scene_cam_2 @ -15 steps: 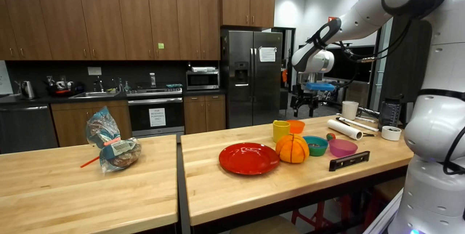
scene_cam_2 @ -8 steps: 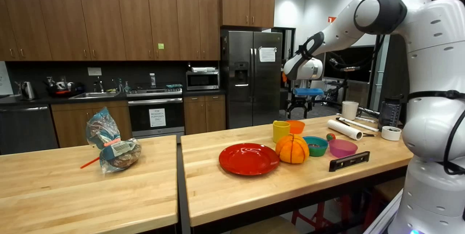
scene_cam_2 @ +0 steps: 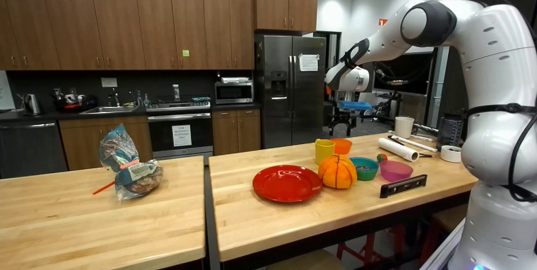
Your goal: Move the yellow cup to the left
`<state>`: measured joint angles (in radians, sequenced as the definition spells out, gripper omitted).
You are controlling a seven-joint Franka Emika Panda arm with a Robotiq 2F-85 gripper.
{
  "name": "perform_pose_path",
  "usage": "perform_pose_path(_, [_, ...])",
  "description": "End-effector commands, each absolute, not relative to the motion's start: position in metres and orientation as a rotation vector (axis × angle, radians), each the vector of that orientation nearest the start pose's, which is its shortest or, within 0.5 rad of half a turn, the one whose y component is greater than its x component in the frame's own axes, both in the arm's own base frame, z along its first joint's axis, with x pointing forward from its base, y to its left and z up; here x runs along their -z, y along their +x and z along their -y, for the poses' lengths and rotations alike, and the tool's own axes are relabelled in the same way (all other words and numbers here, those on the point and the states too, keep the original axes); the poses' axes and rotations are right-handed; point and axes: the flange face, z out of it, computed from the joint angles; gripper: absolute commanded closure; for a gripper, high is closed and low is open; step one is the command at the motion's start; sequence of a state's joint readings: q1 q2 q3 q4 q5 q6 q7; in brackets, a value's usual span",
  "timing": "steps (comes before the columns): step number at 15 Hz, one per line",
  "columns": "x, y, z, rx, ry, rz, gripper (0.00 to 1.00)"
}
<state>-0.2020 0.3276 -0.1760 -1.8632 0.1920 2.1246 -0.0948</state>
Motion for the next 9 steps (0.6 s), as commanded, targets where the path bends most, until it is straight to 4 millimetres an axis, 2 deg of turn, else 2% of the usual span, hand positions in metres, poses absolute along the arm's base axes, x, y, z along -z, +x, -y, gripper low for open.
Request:
perform_pose_path(1, [-0.345, 0.581, 0.217, -0.078, -2.971, -0.453, 0.0])
perform_pose_path(4, [-0.335, 0.581, 0.202, -0.087, -2.966, -0.411, 0.0])
perform_pose_path(9, [-0.33, 0.58, 0.181, -0.102, -2.978, -0.34, 0.0])
